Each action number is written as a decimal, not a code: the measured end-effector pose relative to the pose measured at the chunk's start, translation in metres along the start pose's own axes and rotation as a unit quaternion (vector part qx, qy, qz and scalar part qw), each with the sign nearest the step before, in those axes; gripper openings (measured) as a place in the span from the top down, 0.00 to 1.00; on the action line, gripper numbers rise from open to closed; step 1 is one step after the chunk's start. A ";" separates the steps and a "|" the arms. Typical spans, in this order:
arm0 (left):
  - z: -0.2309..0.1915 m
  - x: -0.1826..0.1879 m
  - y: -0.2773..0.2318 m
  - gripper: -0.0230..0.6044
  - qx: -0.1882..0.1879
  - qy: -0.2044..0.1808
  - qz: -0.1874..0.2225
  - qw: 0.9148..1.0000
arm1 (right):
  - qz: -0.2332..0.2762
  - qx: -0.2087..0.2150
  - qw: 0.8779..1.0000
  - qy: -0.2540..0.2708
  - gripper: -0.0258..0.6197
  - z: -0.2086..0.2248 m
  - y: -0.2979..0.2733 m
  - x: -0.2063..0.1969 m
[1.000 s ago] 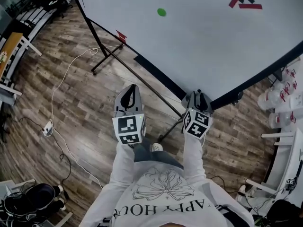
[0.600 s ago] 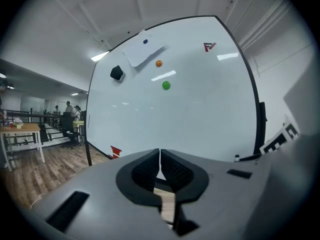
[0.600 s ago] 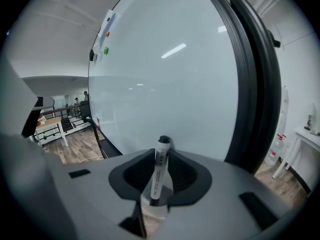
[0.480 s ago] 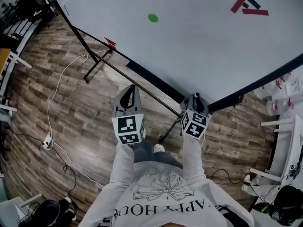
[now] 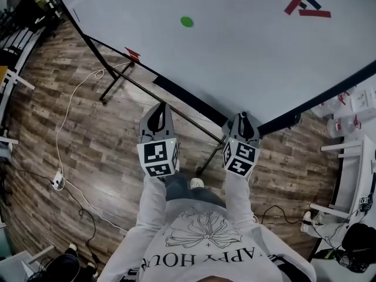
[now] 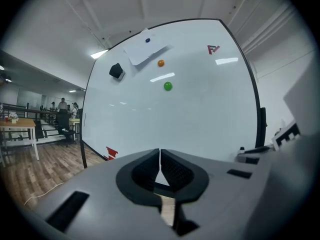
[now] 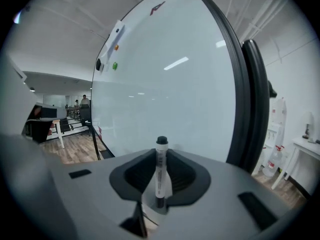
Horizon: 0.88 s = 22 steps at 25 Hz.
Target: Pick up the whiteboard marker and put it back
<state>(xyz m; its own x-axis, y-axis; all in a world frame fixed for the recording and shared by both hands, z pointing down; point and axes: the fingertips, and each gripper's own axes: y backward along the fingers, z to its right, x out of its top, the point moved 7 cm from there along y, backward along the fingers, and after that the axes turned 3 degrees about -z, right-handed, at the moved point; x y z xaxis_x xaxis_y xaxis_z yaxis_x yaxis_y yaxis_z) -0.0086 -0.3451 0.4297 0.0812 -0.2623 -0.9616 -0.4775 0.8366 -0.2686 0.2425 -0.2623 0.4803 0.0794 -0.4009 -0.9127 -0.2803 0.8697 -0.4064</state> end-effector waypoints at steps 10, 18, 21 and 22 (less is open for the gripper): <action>-0.010 0.012 0.012 0.95 0.011 0.000 0.020 1.000 | 0.065 0.027 0.997 0.035 0.86 -0.019 0.014 0.048; -0.026 0.021 0.016 0.95 0.029 0.002 0.032 0.999 | 0.078 0.059 0.993 0.067 0.86 -0.040 0.003 0.068; -0.034 0.023 0.016 0.95 0.036 0.002 0.035 0.999 | 0.078 0.071 0.991 0.084 0.86 -0.052 -0.005 0.072; -0.037 0.024 0.016 0.95 0.039 0.002 0.034 0.999 | 0.077 0.074 0.990 0.090 0.86 -0.056 -0.008 0.073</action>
<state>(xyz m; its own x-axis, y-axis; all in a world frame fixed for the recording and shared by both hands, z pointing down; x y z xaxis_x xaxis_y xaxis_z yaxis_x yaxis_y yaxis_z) -0.0472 -0.3555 0.4048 0.0473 -0.2049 -0.9776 -0.4117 0.8877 -0.2060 0.1967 -0.3150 0.4197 -0.1282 -0.2926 -0.9476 -0.1306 0.9522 -0.2763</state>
